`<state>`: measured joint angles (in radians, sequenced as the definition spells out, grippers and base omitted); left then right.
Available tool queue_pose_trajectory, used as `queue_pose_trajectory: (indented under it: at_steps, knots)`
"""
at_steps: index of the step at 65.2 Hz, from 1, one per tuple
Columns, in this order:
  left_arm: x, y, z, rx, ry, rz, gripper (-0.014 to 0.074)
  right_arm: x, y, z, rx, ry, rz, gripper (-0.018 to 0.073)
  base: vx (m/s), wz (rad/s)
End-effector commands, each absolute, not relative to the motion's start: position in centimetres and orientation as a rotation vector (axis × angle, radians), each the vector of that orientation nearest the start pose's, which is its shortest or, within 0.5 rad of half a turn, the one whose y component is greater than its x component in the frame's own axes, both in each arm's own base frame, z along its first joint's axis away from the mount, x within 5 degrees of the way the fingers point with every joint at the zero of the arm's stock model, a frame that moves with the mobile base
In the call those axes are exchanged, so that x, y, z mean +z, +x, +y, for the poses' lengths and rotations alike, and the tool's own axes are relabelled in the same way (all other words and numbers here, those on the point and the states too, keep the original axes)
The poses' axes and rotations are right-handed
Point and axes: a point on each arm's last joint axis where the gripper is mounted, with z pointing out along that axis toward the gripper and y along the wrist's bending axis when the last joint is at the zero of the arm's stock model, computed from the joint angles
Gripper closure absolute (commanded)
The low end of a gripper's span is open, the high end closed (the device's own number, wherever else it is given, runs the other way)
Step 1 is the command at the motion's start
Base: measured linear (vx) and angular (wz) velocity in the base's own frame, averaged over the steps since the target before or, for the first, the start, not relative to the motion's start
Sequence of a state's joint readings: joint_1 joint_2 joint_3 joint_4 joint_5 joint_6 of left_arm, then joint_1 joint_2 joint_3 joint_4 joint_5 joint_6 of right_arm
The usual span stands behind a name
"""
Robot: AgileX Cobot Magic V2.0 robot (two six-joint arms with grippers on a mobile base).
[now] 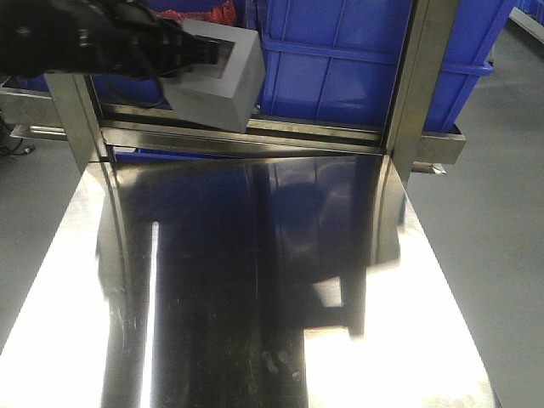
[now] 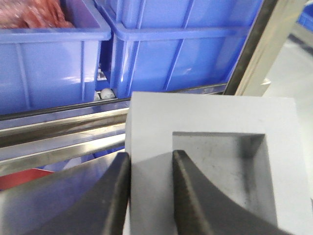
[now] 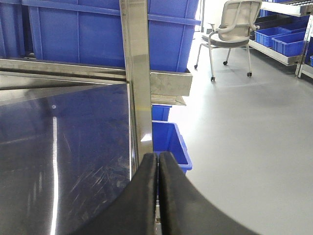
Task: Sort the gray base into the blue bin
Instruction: 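Close the left gripper on the block's edge and lift it, then raise the held gray block up beside the robot with the left gripper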
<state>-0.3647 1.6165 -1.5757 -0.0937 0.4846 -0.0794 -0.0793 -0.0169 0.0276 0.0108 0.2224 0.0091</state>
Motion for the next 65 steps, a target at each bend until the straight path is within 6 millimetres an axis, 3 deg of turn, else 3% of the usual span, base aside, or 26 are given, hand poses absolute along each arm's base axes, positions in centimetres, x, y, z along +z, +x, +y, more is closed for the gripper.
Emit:
queue_pose_trajectory:
  at_steps: [1,13,38,51,65]
  knots:
    - [44.8,31.7,-12.5,-0.428,0.189,1.768,0.0603,19.1,5.6,-0.5,-0.057,0.071,1.645,0.0564,0.0,0.0]
    - [44.6,27.0,-10.6,-0.438,0.172,1.704,0.0603,19.1,5.6,-0.5,-0.057,0.071,1.645,0.0564,0.0,0.0]
    - [41.7,17.7,-6.8,-0.459,0.124,1.503,0.0603,19.1,5.6,-0.5,-0.057,0.071,1.645,0.0564,0.0,0.0]
    - [39.7,14.3,-5.5,-0.462,0.121,1.48,0.0603,19.1,5.6,-0.5,-0.057,0.071,1.645,0.0564,0.0,0.0]
    - [39.0,11.8,-4.5,-0.468,0.119,1.442,0.0603,19.1,5.6,-0.5,-0.057,0.071,1.645,0.0564,0.0,0.0]
